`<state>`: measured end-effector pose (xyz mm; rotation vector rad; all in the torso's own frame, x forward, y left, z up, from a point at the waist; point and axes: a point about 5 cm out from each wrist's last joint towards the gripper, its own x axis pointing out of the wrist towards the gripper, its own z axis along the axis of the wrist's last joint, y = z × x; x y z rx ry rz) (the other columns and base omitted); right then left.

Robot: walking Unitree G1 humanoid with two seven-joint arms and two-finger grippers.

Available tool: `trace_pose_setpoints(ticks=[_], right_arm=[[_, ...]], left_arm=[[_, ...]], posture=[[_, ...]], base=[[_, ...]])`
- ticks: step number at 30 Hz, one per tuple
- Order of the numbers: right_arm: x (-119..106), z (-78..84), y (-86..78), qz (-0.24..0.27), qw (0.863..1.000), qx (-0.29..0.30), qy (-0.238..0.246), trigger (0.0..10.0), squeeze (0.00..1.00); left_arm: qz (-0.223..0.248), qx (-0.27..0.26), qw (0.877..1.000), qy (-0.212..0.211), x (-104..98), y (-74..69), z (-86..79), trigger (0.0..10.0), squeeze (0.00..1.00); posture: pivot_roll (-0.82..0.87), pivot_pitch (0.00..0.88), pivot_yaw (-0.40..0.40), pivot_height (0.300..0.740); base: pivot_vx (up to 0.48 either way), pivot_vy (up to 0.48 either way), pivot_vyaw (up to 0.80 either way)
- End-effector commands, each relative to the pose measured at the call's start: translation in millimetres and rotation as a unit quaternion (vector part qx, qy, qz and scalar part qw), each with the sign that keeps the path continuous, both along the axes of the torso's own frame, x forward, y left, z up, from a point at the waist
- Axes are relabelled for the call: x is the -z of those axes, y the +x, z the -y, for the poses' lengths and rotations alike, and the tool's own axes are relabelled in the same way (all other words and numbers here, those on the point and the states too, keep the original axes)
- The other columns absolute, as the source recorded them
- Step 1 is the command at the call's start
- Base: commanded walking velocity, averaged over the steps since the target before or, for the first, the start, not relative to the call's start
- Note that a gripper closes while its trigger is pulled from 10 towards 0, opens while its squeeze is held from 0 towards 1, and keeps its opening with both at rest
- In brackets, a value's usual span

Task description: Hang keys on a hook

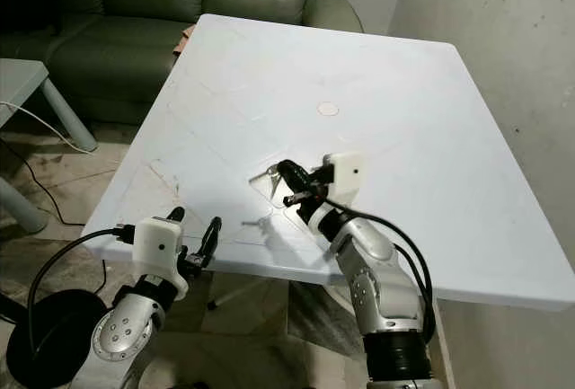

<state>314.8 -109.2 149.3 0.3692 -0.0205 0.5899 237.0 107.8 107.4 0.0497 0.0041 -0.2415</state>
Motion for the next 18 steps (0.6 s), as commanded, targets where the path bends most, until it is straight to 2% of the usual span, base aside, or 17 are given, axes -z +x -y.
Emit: trace_pose_setpoints(ticks=[1,3,5,7,12,15,18], right_arm=[[-14,4.1,2.4,0.024,0.999,0.016,0.03,0.0,0.0],[-15,4.7,2.6,0.027,0.999,0.017,0.036,0.0,0.0],[-24,9.2,5.4,0.045,0.995,0.041,0.076,0.0,0.0],[-28,12.7,7.9,0.058,0.992,0.066,0.089,0.0,0.0],[-30,17.7,12.0,0.059,0.991,0.092,0.083,0.0,0.0],[-23,16.5,11.7,0.053,0.993,0.088,0.05,0.0,0.0],[-21,19.8,11.0,0.051,0.992,0.097,0.062,0.0,0.0]], left_arm=[[0.006,-0.005,1.0,0.005,-2,3.2,-1.5,10.0,0.0],[0.006,-0.005,1.0,0.005,-2,3.5,-1.5,10.0,0.0],[0.014,-0.014,1.0,0.005,-5,10.0,-5.7,10.0,0.0],[0.022,-0.022,1.0,0.007,-8,15.8,-9.9,10.0,0.0],[0.032,-0.039,0.999,0.005,-15,25.9,-18.3,10.0,0.0],[0.034,-0.045,0.998,0.002,-17,29.0,-21.4,10.0,0.0],[0.035,-0.044,0.998,0.002,-16,29.6,-21.1,10.0,0.0]], posture=[[-0.04,0.104,-0.05,0.74],[-0.04,0.104,-0.05,0.74],[-0.04,0.089,-0.045,0.74],[-0.04,0.089,-0.042,0.74],[-0.05,0.087,-0.039,0.74],[-0.05,0.088,-0.036,0.74],[-0.05,0.089,-0.035,0.74]], base=[[0.0,0.0,0.0],[0.0,0.0,0.0],[0.0,0.0,0.0],[0.0,0.0,0.0],[0.0,0.0,0.0],[0.0,0.0,0.0],[0.0,0.0,0.0]])
